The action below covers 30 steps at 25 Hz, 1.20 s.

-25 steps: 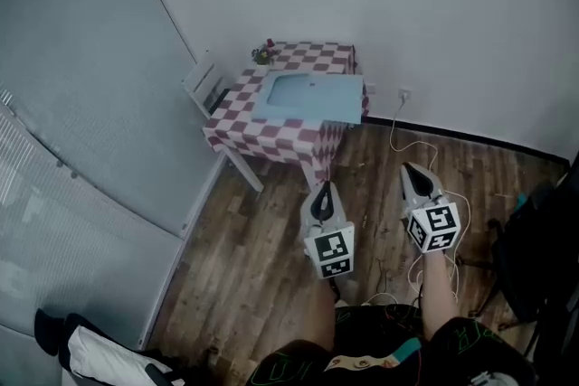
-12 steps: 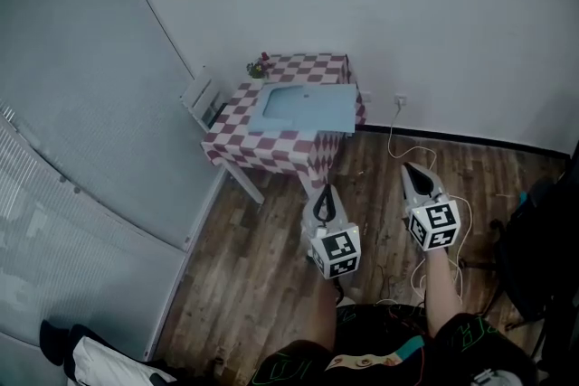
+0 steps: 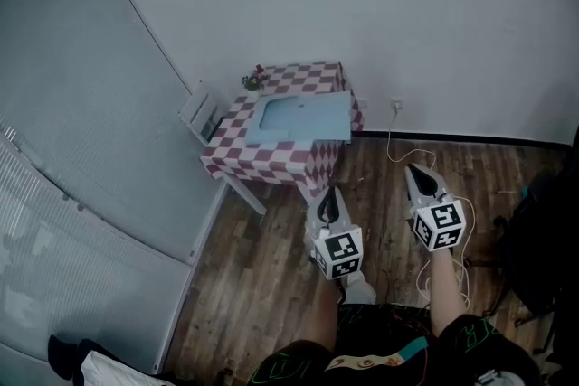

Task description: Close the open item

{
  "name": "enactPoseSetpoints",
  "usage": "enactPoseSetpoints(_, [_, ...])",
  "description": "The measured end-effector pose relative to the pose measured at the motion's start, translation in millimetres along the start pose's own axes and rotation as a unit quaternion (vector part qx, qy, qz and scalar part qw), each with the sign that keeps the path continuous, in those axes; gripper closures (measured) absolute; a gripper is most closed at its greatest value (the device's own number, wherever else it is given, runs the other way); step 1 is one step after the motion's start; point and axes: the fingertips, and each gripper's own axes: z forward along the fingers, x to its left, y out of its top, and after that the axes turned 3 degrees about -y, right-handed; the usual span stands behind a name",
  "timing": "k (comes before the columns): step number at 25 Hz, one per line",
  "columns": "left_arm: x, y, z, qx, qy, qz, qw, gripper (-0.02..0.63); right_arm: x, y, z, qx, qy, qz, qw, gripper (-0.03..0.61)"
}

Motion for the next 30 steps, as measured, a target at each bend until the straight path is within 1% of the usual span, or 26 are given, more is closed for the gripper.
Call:
enactPoseSetpoints(3, [-4.6, 1.1, 10.8, -0.007, -0.01, -0.002, 0.9999, 0.604, -6.5, -3.3, 1.2, -0.001, -0.006, 0.003, 1.0, 0.575])
enactPoseSetpoints(7, [-11.4, 1.4, 34.9, -0.009, -0.025, -0.015, 0.9995, 0.604, -22.1, -3.2, 10.0, 0.003, -0.017, -0.006, 1.0, 0.575])
enactPoseSetpoints(11, [-26.0, -1.4, 56.7, -0.015, -0.051, -0.025, 0.9983, 0.604, -38.6, -9.6, 15.4, 0.008, -0.032, 0.007, 0.999, 0.575])
enactPoseSetpoints(16, [-13.0, -28.1, 85.7, 0.017, -0.043, -0.047, 0.9978, 0.604, -41.3, -28.1, 41.2, 0.028, -0.024, 0.001, 0.999, 0.575])
enactPoseSetpoints(21, [-11.9, -41.4, 118.5, 0.027, -0.054, -0.054, 0.9967, 0.604, -48.8, -43.4, 76.7, 0.041, -0.025, 0.011, 0.999, 0.575])
enactPoseSetpoints(24, [-5.5, -54.3, 138.8, 0.045, -0.056, -0.061, 0.9955, 0.604, -48.6, -54.8, 97.7, 0.057, -0.02, 0.016, 0.998, 0.575])
enactPoseSetpoints(30, [4.7, -82.6, 187.7, 0.077, -0.056, -0.086, 0.9918, 0.604, -62.2, -73.9, 143.9, 0.089, -0.015, 0.01, 0.996, 0.575])
